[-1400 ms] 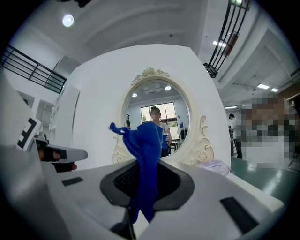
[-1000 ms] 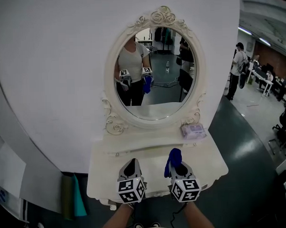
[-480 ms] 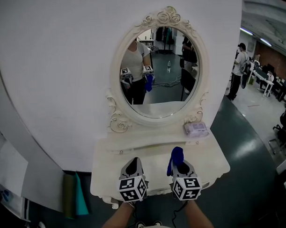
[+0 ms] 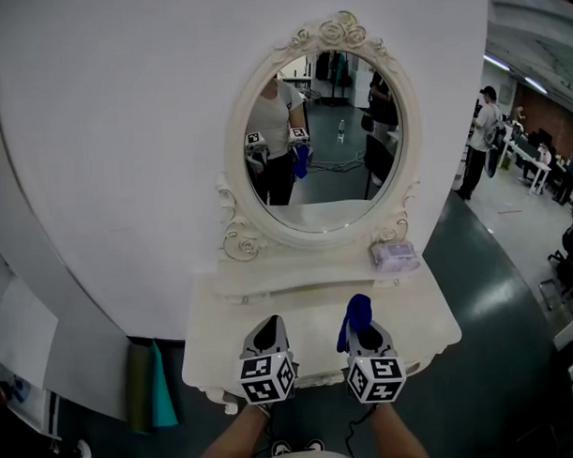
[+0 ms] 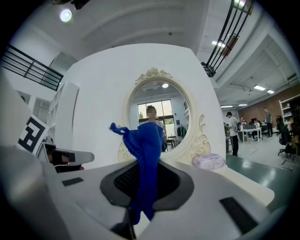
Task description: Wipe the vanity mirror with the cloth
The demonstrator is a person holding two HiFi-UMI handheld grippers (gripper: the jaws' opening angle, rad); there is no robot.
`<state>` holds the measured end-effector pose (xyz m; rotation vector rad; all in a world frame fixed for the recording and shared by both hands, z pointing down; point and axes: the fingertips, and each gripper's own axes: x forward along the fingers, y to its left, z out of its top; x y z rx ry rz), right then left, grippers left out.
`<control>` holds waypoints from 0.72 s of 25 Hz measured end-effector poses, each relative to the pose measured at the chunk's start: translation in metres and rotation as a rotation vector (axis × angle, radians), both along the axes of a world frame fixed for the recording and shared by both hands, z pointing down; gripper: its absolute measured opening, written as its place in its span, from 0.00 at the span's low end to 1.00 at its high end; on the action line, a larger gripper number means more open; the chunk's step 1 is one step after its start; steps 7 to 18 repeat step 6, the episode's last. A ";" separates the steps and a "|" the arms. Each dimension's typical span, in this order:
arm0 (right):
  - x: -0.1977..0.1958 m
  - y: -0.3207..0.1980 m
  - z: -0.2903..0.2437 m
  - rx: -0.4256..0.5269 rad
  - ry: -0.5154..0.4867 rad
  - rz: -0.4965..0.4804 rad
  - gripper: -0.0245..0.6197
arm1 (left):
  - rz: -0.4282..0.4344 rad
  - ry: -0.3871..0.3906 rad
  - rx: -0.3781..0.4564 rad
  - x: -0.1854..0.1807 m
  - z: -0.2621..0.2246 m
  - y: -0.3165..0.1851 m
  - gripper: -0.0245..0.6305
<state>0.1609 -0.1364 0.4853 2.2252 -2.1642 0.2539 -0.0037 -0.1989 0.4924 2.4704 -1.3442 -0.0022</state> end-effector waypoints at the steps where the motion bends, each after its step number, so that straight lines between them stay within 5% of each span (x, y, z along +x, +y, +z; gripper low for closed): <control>1: -0.001 0.000 -0.001 0.001 0.003 -0.003 0.14 | -0.001 0.000 -0.001 0.000 0.000 0.000 0.04; 18: -0.003 -0.003 -0.005 0.001 0.008 -0.007 0.14 | 0.000 -0.002 0.007 -0.001 -0.005 -0.003 0.04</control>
